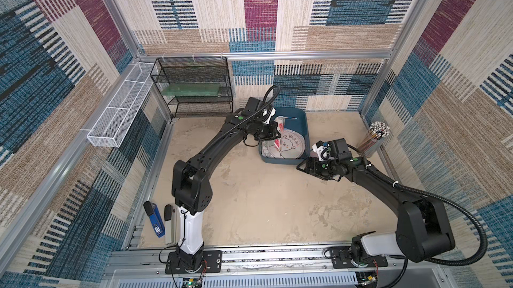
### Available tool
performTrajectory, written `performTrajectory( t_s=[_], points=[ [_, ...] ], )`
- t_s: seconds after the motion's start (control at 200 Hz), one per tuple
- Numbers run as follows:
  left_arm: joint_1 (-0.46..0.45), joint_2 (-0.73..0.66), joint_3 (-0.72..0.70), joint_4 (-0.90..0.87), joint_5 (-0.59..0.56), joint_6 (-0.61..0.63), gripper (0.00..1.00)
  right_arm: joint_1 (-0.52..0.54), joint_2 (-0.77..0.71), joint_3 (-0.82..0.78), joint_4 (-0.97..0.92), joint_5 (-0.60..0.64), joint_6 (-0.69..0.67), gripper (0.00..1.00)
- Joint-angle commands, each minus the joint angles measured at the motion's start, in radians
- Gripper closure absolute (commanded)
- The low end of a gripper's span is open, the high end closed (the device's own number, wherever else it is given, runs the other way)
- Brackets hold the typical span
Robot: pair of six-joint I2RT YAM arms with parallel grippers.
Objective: Put the coasters into the storage box
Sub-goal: Place the coaster in the storage box.
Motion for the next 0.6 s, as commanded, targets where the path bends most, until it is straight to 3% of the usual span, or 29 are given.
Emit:
performTrajectory(
  t_s=[0.0, 0.06, 0.17, 0.391, 0.596],
  points=[
    [-0.020, 0.098, 0.112, 0.045, 0.062, -0.023, 0.99, -0.011, -0.026, -0.018, -0.017, -0.004, -0.011, 0.16],
    [-0.032, 0.169, 0.176, 0.046, 0.105, -0.026, 0.99, -0.018, -0.041, -0.030, -0.020, -0.004, -0.010, 0.16],
    [-0.043, 0.297, 0.264, 0.023, 0.080, -0.011, 0.99, -0.028, -0.066, -0.048, -0.026, -0.003, -0.008, 0.16],
    [-0.039, 0.440, 0.386, -0.104, -0.155, 0.097, 0.99, -0.045, -0.104, -0.064, -0.050, -0.001, -0.009, 0.16],
    [-0.027, 0.459, 0.369, -0.169, -0.275, 0.151, 1.00, -0.050, -0.118, -0.068, -0.059, 0.000, -0.008, 0.15]
  ],
)
